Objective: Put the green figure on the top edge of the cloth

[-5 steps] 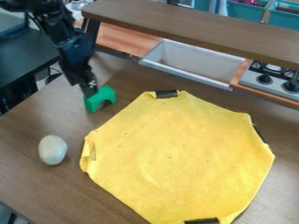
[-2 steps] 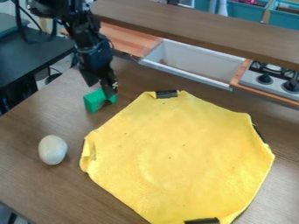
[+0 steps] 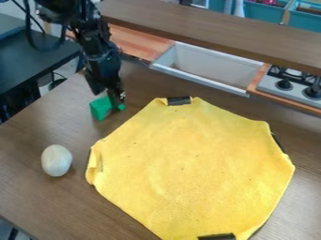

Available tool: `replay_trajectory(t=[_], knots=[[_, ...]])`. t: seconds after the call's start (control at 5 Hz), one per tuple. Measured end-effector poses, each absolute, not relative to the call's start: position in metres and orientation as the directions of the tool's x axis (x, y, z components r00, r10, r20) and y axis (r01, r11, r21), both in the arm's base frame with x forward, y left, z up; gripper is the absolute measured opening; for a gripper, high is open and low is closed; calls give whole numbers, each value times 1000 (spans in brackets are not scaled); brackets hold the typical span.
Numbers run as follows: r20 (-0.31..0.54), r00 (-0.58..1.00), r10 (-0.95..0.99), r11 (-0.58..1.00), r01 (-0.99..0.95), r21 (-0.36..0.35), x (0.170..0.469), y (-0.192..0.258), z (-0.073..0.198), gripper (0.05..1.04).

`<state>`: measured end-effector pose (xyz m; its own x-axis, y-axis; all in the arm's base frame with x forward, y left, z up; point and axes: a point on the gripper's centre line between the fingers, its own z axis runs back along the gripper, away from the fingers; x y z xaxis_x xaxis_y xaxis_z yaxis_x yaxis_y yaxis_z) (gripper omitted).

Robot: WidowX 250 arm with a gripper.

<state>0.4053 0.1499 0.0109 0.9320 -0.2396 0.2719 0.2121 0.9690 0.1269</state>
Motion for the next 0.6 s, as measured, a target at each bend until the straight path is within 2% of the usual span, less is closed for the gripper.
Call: replay_trajectory(t=[0.2, 0.4, 0.6], knots=[[251, 941, -228, 972, 206, 109, 405, 148, -3, 1001], [256, 943, -215, 975, 192, 112, 405, 150, -4, 994], [268, 950, -159, 984, 129, 127, 406, 150, -6, 909]])
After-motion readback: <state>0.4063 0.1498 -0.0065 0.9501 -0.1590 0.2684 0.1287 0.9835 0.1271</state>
